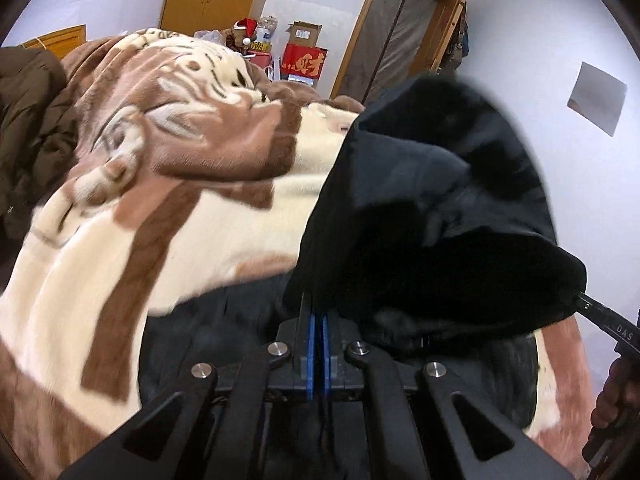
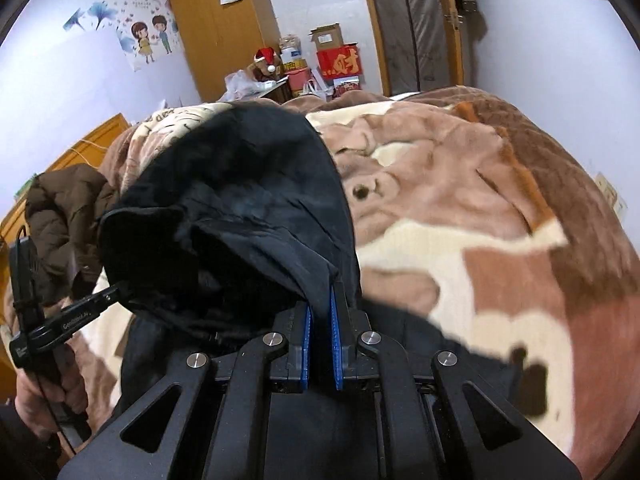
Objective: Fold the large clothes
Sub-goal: 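Grasp the jacket hem with both tools and lift it toward the hood, then lay the lifted hem over the hood and open both tools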
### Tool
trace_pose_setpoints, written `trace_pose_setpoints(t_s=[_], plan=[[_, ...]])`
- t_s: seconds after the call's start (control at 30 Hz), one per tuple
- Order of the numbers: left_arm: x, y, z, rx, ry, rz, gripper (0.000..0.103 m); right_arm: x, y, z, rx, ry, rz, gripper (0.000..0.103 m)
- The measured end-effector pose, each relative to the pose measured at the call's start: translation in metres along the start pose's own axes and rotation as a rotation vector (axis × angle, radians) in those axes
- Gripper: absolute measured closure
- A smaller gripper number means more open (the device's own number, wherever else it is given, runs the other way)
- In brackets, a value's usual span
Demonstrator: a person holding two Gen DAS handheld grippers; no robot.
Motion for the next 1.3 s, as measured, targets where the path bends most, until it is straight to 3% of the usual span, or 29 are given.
trace_pose_setpoints(t_s=[0.23,0.43,0.5,0.63,0.83,0.97,1.07,1.13,1.2,1.3], plan=[[0.081,0.025,0.032,-0.045,0.082,0.097,0.1,0.099,0.004,-0.013,0.01,-0.099,0.143,0.096],[0.126,0.041,0.055,-0.083,0.122,0.161,0.1,0.149,0.009,-0.017,0.002,-0.112,0.238,0.095],[0.133,0.052,0.061,-0.09,0.141,0.158,0.099,0.152,0.016,-0.022,0.004,-0.131,0.233,0.09],[0.12,0.064,0.052,-0.078,0.135,0.116,0.098,0.132,0.028,-0.02,-0.025,-0.174,0.165,0.064],[0.086,0.04,-0.017,0.024,-0.008,0.071,0.082,0.103,0.002,0.019,-0.083,-0.111,0.133,0.063],[0.116,0.003,-0.032,0.043,-0.053,0.177,0.082,0.132,-0.035,0.025,-0.071,-0.119,0.244,0.063],[0.147,-0.005,-0.018,0.031,-0.024,0.232,0.082,0.158,-0.044,0.016,-0.074,-0.165,0.29,0.063],[0.158,-0.001,-0.007,0.018,0.007,0.24,0.073,0.161,-0.038,0.011,-0.097,-0.208,0.273,0.063],[0.16,0.003,0.003,0.016,0.06,0.238,0.061,0.156,-0.034,0.003,-0.105,-0.251,0.242,0.063],[0.153,0.003,0.006,0.027,0.099,0.237,0.06,0.145,-0.04,-0.004,-0.144,-0.335,0.232,0.059]])
Point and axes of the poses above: each gripper's, at about its wrist camera, not at the fingertips, and y roughly against the way its jaws point, z to its left, x to its underside, the point moved 9 cm from there along -y, roughly the way its jaws point, and after that the axes turned 1 degree about x, right-handed, at the moved point
